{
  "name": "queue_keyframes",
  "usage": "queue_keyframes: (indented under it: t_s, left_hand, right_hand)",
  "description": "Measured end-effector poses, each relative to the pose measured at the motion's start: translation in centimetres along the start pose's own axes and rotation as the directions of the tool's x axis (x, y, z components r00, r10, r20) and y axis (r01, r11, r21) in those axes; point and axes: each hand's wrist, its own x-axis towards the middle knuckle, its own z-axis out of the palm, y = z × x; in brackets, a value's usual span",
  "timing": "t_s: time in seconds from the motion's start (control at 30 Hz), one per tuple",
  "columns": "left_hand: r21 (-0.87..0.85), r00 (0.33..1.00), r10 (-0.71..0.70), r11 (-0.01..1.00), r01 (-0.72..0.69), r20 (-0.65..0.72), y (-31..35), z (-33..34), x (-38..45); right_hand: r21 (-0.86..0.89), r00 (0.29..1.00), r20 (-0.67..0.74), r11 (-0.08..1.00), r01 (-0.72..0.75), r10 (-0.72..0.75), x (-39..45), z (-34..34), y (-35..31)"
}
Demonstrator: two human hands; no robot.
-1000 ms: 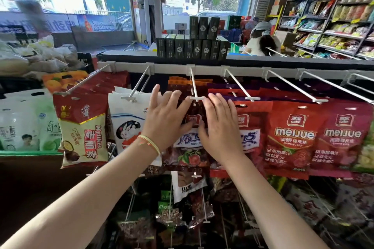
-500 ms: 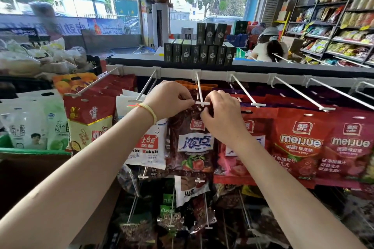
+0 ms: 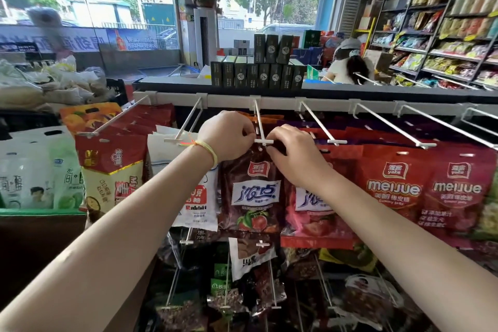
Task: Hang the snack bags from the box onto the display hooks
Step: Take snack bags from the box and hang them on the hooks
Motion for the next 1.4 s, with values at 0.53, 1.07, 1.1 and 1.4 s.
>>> queue_keyframes:
  t_s: [0.53,1.07,1.1,1.4]
  left_hand:
    - [-0.049,0.976,0.209,0.976,-0.212,-0.065,-1.0,-0.1,-2.8]
    - [0.082,0.968,0.205,0.977,-0.195,-0.147,-1.1,0.7,-3.5]
    - [0.100,0.949,0.217,0.975,-0.199,-0.227,-0.9,1.0,-4.2]
    - [-0.124,0.806,0.145,0.957,-0.261,-0.574,1.7,6.1,-10.1]
  right_hand:
    - [-0.024,0.997,0.057,0.998,-0.052,0.053,0.3,-0.5,-0.7]
    - [-0.143,0.997,-0.071,0.989,0.029,-0.040,-1.4,0.7,-1.2]
    - [-0.179,0.993,-0.105,0.983,0.035,-0.054,-2.2,0.8,-1.3]
    - [-0.323,0.942,-0.291,0.944,0.066,-0.165,-10.1,1.5,2.4]
